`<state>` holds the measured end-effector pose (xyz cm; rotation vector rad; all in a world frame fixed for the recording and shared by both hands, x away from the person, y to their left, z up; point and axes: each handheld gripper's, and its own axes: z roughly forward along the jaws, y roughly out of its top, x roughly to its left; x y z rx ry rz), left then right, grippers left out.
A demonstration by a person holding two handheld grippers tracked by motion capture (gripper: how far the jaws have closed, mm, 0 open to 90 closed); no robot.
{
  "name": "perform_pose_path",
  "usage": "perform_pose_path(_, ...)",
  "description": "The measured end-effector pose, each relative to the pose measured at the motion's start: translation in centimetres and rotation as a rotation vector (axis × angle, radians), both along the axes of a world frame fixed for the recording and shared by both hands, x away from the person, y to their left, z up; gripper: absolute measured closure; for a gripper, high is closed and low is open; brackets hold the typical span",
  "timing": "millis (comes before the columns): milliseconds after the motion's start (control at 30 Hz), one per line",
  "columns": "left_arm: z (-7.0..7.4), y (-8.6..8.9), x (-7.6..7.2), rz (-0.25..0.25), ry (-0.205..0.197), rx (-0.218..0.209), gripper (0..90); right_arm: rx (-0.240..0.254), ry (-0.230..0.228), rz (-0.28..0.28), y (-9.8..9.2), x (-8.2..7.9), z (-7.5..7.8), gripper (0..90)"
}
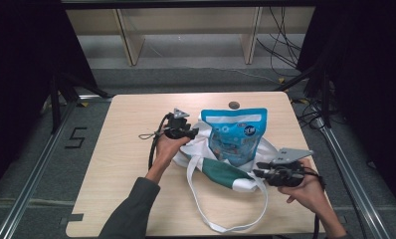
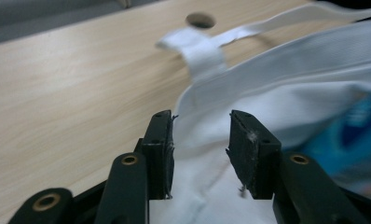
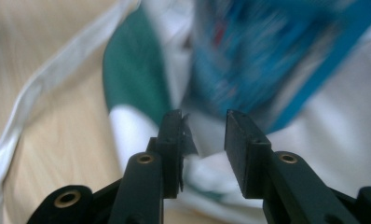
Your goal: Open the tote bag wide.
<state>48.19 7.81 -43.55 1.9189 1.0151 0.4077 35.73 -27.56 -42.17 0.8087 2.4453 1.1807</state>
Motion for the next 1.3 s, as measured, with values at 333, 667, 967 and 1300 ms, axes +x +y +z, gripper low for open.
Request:
perform_pose_path(333,-1.2,-1.4,-5.7,-0.167,0.038,-0.1,62.1,-0.075,-0.104,-0.211,-2.2,3.5,1.4,66.5)
perform_pose_path(667,-5.9,-3.8,-6.8,-0.28,0.08,0.085,82.7,-0.133,-0.007,-0.246,-2.2,10.1,-2.7,87.3)
perform_pose_path(967,-7.2,-4.5,-8.5,-0.292,0.024,0.245,87.3,-0.148,0.119,-0.334,-2.4,12.7,-6.8,87.4)
perform_pose_path(1300,-4.3,-3.1,-7.8,-0.266,-0.007,0.105,77.1,-0.088,0.053,-0.37,-3.6,11.8,-4.7,65.2)
